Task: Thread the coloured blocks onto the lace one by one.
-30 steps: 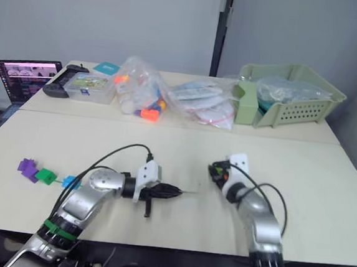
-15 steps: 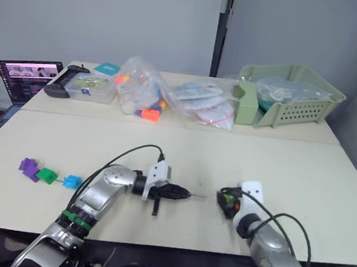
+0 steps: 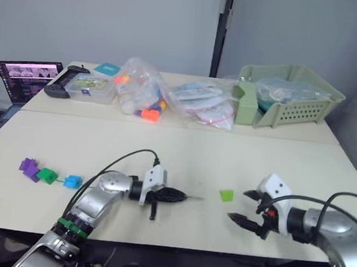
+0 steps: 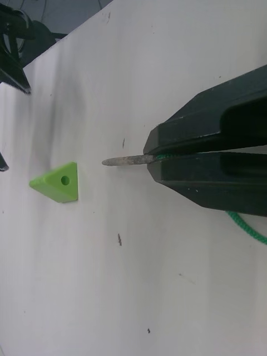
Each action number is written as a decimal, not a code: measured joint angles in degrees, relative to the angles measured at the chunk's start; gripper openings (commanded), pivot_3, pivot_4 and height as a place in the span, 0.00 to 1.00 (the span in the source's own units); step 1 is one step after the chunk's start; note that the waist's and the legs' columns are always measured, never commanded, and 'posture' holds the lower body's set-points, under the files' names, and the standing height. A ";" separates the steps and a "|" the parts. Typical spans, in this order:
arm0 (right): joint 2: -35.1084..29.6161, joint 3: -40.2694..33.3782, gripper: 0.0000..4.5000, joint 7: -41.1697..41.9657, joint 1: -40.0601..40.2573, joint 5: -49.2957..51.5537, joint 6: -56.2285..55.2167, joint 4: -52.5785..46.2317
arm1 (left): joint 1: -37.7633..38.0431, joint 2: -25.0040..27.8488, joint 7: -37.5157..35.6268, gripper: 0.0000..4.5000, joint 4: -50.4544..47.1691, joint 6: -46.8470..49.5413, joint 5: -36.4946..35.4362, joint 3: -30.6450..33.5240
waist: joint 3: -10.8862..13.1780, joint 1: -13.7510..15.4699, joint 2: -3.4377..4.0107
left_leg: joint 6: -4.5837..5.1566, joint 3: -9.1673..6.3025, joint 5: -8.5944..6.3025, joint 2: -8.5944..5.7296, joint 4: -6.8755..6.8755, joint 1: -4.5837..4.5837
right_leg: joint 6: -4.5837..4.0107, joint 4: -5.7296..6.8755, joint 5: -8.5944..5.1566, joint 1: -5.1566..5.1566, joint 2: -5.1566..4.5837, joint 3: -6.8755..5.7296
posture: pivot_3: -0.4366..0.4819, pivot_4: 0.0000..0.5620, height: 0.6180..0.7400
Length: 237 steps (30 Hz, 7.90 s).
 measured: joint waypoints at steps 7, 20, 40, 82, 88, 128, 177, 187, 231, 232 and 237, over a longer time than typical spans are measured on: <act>-7.73 15.68 1.00 16.59 -22.59 -8.96 -12.40 14.84 | 0.99 -0.44 2.92 0.00 -2.56 0.78 0.30 0.59 | 0.00 -0.07 0.01 | 0.00 0.08 0.00 -0.02 0.03 0.00 | 0.01 0.03 0.00 -0.06 -0.03 0.06 | 0.48 0.27 1.00; 1.29 36.58 1.00 30.98 -44.79 -29.10 -30.74 39.17 | 2.13 -1.21 7.88 0.00 -5.25 1.38 0.68 0.75 | 0.00 0.53 0.02 | 0.00 0.07 0.00 -0.10 0.05 -0.08 | 0.00 0.19 0.02 -0.20 -0.16 0.03 | 0.48 0.27 1.00; 4.10 37.82 0.29 27.92 -41.97 -36.47 -27.33 37.27 | -0.64 -4.04 8.89 0.00 -3.48 1.17 2.82 -1.53 | -0.01 0.72 0.03 | 0.00 0.09 0.00 -0.08 0.14 0.00 | -0.01 0.23 0.02 -0.11 -0.14 0.02 | 0.48 0.27 1.00; 3.67 33.48 0.29 26.71 -35.34 -35.30 -15.47 26.37 | -4.83 -9.62 8.67 0.00 5.90 -2.65 7.41 -5.68 | -0.01 0.92 0.03 | 0.00 0.03 0.00 -0.10 0.13 0.00 | -0.01 0.24 0.02 -0.10 -0.12 -0.01 | 0.48 0.27 1.00; 3.67 33.48 0.29 26.62 -35.35 -35.32 -15.48 26.59 | -4.56 -8.07 8.28 0.00 3.48 -2.21 7.37 -5.65 | -0.02 0.91 0.03 | 0.00 0.03 0.00 -0.09 0.13 0.00 | -0.01 0.24 0.02 -0.10 -0.12 -0.01 | 0.48 0.27 1.00; 3.74 32.65 0.29 24.63 -32.74 -34.72 -9.32 20.20 | -10.97 -16.54 7.63 0.87 13.41 -2.16 10.02 -6.87 | -0.01 1.01 0.03 | 0.00 0.02 0.00 -0.10 0.13 -0.02 | 0.00 0.23 0.02 -0.13 -0.10 0.00 | 0.48 0.27 1.00; 13.72 37.44 0.52 21.62 -37.11 -35.80 -4.77 19.46 | -0.30 0.14 5.97 0.84 -10.62 14.83 2.45 -0.28 | -0.08 -1.63 -0.01 | 0.00 -0.13 0.00 0.17 -0.04 0.25 | -0.14 0.36 0.09 -0.08 0.19 0.04 | 0.48 0.27 1.00; 11.87 36.94 1.00 22.18 -37.41 -31.13 1.60 14.97 | 0.91 2.59 4.20 1.00 -13.44 14.53 0.36 -0.30 | -0.07 0.08 0.02 | 0.00 -0.13 0.00 -0.04 0.06 0.07 | -0.12 0.35 0.08 -0.15 -0.06 -0.01 | 0.48 0.27 1.00; 2.56 34.52 0.66 17.57 -32.75 -27.05 -6.96 20.30 | -9.27 -9.16 8.05 0.31 3.60 8.76 10.92 -10.40 | -0.07 0.56 0.01 | 0.00 -0.01 0.00 -0.03 0.13 -0.01 | -0.02 0.22 0.05 -0.12 -0.01 0.00 | 0.48 0.27 1.00; 2.89 34.59 0.58 17.73 -33.01 -27.17 -7.33 20.80 | -9.25 -9.12 7.94 0.31 3.55 8.76 10.93 -10.43 | -0.07 0.57 0.01 | 0.00 -0.01 0.00 -0.03 0.13 -0.01 | -0.02 0.22 0.06 -0.12 -0.01 0.00 | 0.48 0.27 1.00; 3.70 34.74 0.22 18.53 -33.23 -28.05 -7.84 21.11 | -9.18 -8.91 7.68 0.31 3.27 8.78 11.01 -10.47 | -0.07 0.58 0.01 | 0.00 -0.01 0.00 -0.04 0.13 0.00 | -0.02 0.23 0.06 -0.11 -0.02 -0.01 | 0.48 0.27 1.00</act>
